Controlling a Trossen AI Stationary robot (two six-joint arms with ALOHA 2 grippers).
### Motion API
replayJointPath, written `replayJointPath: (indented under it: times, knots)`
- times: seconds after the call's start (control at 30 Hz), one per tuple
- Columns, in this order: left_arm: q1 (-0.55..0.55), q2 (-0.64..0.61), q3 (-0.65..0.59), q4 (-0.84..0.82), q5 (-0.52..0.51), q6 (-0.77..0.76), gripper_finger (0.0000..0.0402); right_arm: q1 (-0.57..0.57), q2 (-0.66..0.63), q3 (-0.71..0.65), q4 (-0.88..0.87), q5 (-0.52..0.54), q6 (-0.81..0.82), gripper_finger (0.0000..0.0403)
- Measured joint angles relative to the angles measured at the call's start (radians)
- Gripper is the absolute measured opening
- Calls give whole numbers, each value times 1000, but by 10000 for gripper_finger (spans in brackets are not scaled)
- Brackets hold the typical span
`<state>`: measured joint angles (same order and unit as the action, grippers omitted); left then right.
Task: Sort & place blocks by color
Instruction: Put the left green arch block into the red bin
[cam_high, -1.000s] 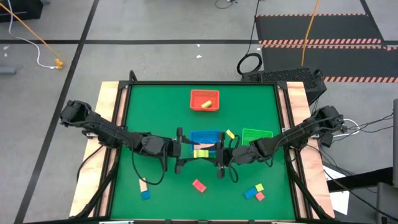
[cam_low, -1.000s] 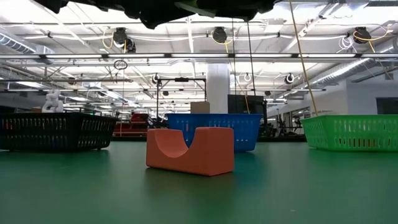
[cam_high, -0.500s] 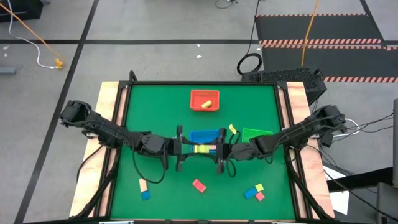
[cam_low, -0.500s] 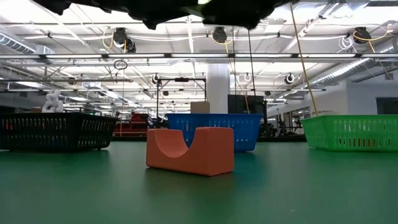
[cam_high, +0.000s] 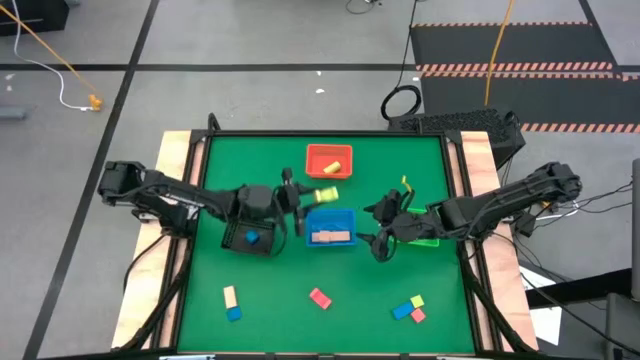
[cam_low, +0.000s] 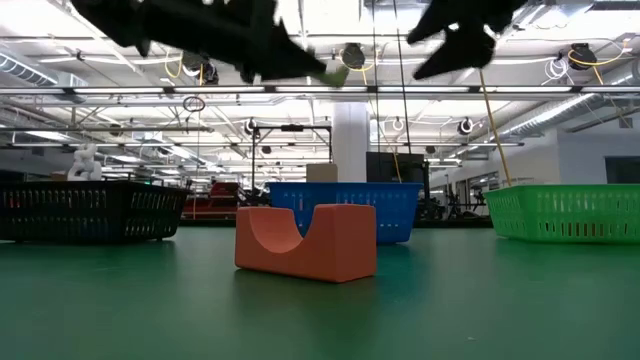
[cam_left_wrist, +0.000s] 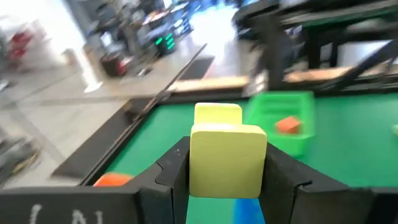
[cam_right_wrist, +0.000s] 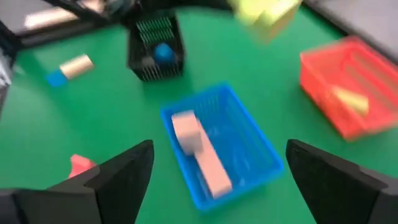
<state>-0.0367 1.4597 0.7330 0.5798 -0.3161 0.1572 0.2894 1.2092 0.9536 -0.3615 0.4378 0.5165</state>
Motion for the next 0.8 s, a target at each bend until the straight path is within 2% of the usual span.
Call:
replayJointPath:
  times: [0.2,0.4,0.63,0.8]
  knots:
    - [163,27,0,-101,31,-85,135,16,-11,0,-168,-196,214,327]
    - [284,141,0,-22,143,-154,135,31,-10,0,-262,-357,335,309]
    - [337,287,0,129,155,-189,135,53,-10,-25,-272,-361,372,300]
    - [354,351,16,150,155,-198,135,53,-10,-75,-175,-362,456,295]
